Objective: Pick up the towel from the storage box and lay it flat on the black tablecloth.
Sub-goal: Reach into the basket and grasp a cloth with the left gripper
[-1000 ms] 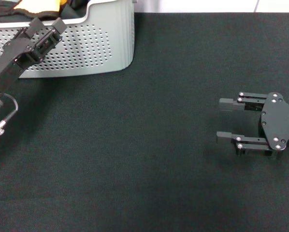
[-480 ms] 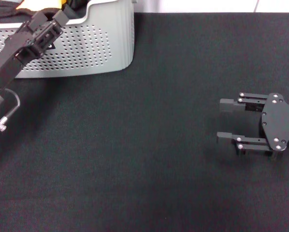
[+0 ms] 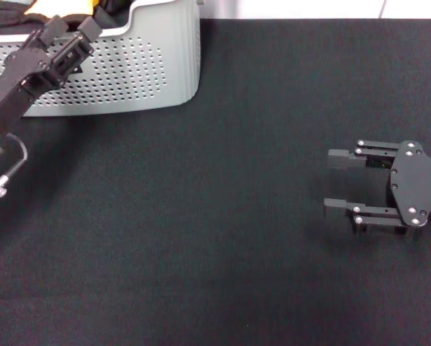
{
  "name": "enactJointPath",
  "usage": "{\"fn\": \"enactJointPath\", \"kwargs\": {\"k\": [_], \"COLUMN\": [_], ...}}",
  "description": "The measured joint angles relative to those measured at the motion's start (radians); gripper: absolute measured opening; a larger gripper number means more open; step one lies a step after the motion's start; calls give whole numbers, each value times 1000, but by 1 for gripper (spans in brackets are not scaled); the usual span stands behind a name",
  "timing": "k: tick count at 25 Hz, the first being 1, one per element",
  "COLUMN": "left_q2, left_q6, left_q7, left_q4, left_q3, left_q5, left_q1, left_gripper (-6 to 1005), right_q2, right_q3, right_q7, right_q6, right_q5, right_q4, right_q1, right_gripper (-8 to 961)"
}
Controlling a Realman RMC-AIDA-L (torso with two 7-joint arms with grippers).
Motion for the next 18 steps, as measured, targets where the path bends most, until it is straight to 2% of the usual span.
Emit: {"fn": "enactJointPath", "kwargs": {"k": [5,13,18], "left_q2": [-1,1,-3], "left_q6": [65,73,74], "left_q7": [76,98,323], "left_q4": [3,72,78], "left_q3": [-1,5,11], "left_q5": [-30,-64,-20], "left_q1": [18,47,40], "left_gripper": [876,876,876], "right_q2": [0,0,0], "right_q3": [0,0,0], "right_q7": [0,-11,-15], "right_q6": [0,0,0], "right_q5": [0,-1,-1], "right_q4": [3,5,5], "right_q1": [-1,0,1], "right_gripper": [641,640,639]}}
